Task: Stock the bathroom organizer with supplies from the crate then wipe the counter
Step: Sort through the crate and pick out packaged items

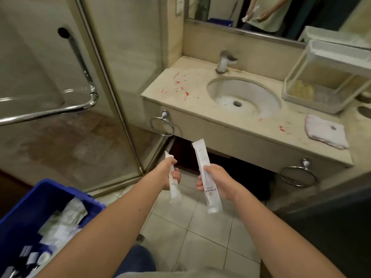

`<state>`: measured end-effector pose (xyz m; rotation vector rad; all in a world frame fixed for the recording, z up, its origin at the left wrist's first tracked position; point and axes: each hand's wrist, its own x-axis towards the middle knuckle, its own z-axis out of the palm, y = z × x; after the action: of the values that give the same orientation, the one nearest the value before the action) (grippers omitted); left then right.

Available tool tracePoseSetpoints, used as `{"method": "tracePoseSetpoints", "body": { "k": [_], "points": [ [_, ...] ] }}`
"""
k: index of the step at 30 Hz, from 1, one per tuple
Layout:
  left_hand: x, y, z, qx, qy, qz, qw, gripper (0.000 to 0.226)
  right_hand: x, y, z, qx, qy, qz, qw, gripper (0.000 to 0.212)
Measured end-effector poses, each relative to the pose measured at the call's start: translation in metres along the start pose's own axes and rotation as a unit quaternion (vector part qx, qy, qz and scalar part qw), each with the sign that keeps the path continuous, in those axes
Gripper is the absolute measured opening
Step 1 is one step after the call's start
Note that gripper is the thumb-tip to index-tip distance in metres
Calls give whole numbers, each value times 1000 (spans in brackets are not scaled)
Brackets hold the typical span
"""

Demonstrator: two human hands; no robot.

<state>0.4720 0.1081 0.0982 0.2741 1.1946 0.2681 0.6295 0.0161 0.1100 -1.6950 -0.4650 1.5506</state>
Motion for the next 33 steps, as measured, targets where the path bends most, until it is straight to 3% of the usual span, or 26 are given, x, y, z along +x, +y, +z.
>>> {"method": "tracePoseSetpoints", "body": {
  "k": [3,6,11,15,22,33],
  "points": [
    [0,3,27,19,-27,0,999,6,-5,-4,-21,27,33,-13,999,22],
    [7,8,53,33,-27,7,999,28,-10,-10,-41,70,65,-9,995,18],
    [13,21,101,36,-50,20,998,21,-17,-27,-70,126,102,3,987,26],
    [22,38,142,108,-82,8,991,27,-16,-46,-98,145,127,14,981,31],
    [41,93,230,278,-157,22,948,30,2,-98,-150,180,184,-37,966,51],
    [70,162,354,369,-225,181,883,12,35,-184,-220,232,281,-156,918,29]
  ]
}}
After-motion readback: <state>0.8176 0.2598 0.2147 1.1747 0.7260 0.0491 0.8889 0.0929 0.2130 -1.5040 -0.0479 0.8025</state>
